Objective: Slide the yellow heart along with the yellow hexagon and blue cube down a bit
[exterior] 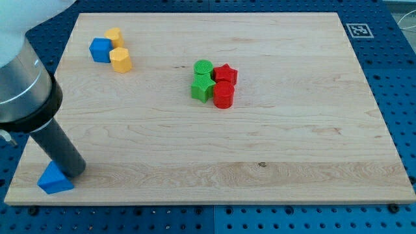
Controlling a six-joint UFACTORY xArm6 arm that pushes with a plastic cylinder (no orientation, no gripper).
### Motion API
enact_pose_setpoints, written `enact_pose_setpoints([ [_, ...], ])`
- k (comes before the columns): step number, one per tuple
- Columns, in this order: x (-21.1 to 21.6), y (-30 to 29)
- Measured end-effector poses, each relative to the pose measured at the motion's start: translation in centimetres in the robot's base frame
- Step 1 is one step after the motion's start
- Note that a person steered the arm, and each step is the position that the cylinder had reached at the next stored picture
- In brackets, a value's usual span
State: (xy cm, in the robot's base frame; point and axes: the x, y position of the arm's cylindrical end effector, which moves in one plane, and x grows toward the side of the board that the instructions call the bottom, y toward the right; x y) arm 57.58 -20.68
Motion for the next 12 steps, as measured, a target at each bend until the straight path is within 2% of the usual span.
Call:
enact_pose_setpoints([
  [1,-4.8,-1.5],
  [2,-8.7,-9.3],
  [4,-11.4,-9.8],
  [5,-11.4,-9.8],
  [6,-21.0,-9.1],
  [7,-26.4,-9.7],
  [8,-33.7,-7.0],
  [9,-36.0,-2.7],
  [10,-36.0,0.5],
  [12,-30.4,0.7],
])
